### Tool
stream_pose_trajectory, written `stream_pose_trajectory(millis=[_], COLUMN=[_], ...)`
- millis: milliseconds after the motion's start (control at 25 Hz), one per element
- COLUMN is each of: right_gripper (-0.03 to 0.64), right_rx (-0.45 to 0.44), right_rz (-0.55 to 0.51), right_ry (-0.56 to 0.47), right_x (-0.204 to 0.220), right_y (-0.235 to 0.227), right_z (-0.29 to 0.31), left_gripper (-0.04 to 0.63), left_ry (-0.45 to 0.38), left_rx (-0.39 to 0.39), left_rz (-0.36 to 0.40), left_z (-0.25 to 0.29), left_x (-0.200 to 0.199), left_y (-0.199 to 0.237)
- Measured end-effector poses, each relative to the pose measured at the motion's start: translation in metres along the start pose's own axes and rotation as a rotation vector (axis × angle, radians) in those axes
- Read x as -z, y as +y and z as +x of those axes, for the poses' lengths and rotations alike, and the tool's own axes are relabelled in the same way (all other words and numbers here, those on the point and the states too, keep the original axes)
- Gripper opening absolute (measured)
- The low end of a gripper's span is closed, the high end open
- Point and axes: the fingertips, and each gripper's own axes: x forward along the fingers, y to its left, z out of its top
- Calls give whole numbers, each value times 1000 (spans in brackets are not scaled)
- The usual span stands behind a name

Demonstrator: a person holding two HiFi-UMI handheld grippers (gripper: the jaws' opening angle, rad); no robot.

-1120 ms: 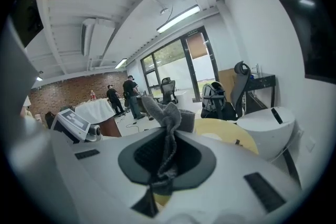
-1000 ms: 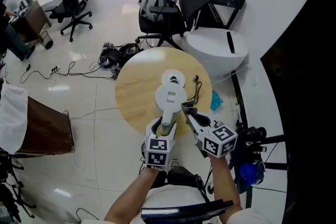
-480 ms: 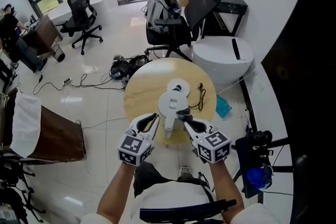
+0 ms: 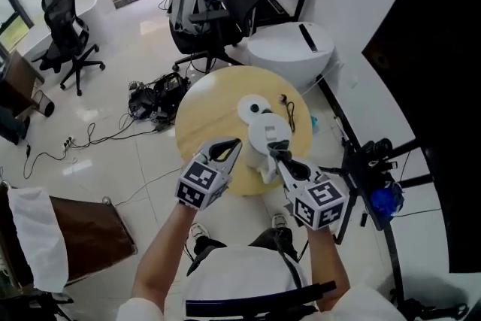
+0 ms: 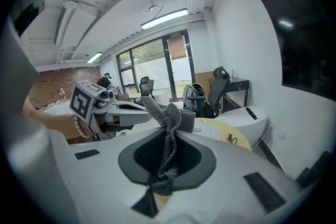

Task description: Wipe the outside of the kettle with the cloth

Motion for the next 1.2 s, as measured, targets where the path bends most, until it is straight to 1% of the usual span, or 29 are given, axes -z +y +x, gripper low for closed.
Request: stream_pose_trajectory(millis=[120, 240, 440, 560, 680, 840, 920, 1000, 1120, 1200], right_gripper=[31, 31, 31, 31, 31, 31, 31, 31, 31, 31], right_rx=[164, 257, 339, 357, 366, 400, 432, 472, 541, 591], right_rz=[52, 96, 184, 236, 261, 306, 321, 336, 379, 426], right_ry=[17, 14, -42, -22, -7, 1, 7, 21, 47, 68], right_x=[12, 24, 48, 68, 79, 90, 95, 101, 117, 133], right_y=[8, 19, 24, 24, 23, 16, 12, 7, -1, -9], right_z=[-3, -3, 15, 32, 44, 55, 61, 69, 81, 88], left_gripper=[0, 0, 0, 0, 0, 0, 0, 0, 2, 2], left_ry=[17, 37, 93, 141, 182, 219, 255, 281, 309, 331], left_rx=[125, 223, 361, 427, 482, 537, 571, 610, 665, 689], left_rz=[39, 108, 219, 265, 315, 325, 354, 381, 384, 394], left_z=[-4, 7, 58, 79, 93, 107, 110, 113, 114, 114], left_x=[0, -2, -10, -13, -7, 4, 16, 23, 29, 30], left_y=[4, 7, -2, -8, -11, -14, -16, -19, -19, -19])
